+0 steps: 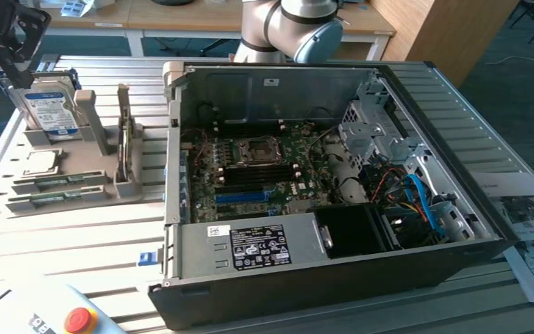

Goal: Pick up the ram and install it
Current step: 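Reach for the ram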

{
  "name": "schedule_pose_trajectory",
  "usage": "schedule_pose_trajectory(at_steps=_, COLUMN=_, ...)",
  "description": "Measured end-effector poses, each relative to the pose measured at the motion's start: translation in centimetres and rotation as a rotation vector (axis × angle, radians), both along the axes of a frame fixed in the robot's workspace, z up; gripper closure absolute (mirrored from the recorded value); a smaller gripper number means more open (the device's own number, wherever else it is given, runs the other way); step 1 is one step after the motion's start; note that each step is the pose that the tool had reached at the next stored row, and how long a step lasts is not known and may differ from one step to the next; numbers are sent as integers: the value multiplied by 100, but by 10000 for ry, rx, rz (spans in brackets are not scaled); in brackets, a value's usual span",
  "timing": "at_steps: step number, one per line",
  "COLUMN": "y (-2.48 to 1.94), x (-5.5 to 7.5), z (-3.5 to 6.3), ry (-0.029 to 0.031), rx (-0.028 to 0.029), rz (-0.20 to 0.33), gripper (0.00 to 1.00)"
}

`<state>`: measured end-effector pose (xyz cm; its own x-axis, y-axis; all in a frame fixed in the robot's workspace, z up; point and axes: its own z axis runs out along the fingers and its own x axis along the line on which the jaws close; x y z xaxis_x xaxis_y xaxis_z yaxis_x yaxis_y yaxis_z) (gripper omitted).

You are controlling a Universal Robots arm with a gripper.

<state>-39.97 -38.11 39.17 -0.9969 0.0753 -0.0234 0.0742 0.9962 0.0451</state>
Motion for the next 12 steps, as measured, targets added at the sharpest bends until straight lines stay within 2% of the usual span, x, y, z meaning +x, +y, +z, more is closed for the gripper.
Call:
schedule_pose_trajectory(at_steps=1, y=31, x=0, z=-2, ry=1, rx=0, rz=1, gripper=90)
schedule_pose_trajectory(at_steps=12, y=196, x=0, z=-11, ry=0, rx=0, rz=0, gripper=90)
